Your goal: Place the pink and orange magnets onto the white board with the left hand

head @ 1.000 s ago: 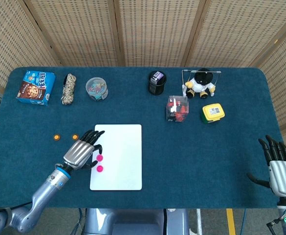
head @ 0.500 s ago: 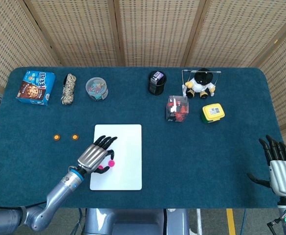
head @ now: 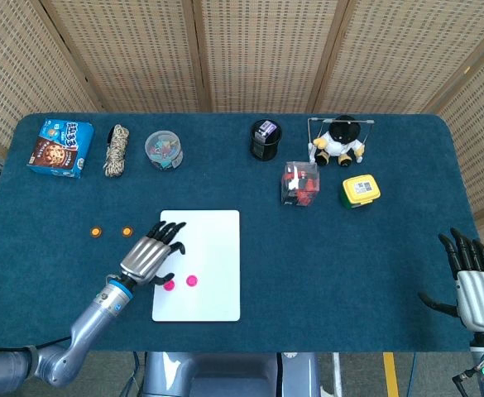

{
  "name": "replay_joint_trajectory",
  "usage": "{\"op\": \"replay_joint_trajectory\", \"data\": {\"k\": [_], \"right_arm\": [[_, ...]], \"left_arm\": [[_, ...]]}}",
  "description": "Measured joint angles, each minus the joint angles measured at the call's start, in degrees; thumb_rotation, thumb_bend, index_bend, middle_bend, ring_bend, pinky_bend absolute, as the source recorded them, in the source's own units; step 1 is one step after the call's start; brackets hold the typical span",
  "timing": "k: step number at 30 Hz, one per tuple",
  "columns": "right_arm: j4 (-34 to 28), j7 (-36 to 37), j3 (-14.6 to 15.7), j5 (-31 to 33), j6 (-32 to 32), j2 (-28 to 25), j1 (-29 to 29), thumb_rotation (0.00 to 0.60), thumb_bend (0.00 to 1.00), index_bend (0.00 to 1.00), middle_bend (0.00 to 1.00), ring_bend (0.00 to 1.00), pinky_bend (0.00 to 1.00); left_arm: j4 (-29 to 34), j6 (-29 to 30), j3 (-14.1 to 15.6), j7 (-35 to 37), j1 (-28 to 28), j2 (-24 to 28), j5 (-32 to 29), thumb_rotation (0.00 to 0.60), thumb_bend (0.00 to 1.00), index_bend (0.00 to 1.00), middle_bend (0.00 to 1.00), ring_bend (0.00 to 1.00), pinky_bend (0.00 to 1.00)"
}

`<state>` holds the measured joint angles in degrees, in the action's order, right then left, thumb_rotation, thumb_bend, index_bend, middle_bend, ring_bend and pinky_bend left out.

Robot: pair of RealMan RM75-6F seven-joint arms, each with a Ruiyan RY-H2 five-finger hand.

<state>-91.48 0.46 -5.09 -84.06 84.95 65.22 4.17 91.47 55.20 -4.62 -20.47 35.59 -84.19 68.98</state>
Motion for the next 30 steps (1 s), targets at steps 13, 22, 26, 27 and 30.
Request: {"op": "replay_joint_trajectory", "data": {"k": [13,22,26,27,30], "right_arm": [[-0.35,-1.20,-0.06,0.35,-0.48,0.12,0.28,0.600,0.00,0.00,0.00,0.00,0.00],[-0.43,-1.17,-0.12,0.80,-0.97,0.03,0.43,0.600,0.00,0.00,0.00,0.00,0.00],[-0.47,-1.16,-0.12,0.86,-1.06,-0.03,0.47,0.600,0.00,0.00,0.00,0.00,0.00],[-0.47,-1.16,-0.12,0.87,-1.08,-0.04,0.48,0.600,0.00,0.00,0.00,0.00,0.00],[-0.51,-1.12,-0.12,0.95,-1.15,-0.06,0.50,0.600,0.00,0.00,0.00,0.00,0.00]], "left_arm": [[-18.50,-2.73,0.76,13.25,-2.09,0.81,0.07,0.600,0.32,0.35,0.00,0.00,0.00],[-28.70,-5.16,0.61,19.14,-1.72,-4.15,2.03,0.600,0.35,0.35,0.00,0.00,0.00],[-30.85,-6.38,0.11,19.54,-1.04,-5.45,2.05,0.600,0.35,0.35,0.00,0.00,0.00],[-31.32,-6.71,-0.06,19.59,-0.82,-5.77,2.01,0.600,0.35,0.35,0.00,0.00,0.00],[-32.22,-7.42,-0.42,19.67,-0.28,-6.44,1.98,0.600,0.35,0.35,0.00,0.00,0.00]]}}
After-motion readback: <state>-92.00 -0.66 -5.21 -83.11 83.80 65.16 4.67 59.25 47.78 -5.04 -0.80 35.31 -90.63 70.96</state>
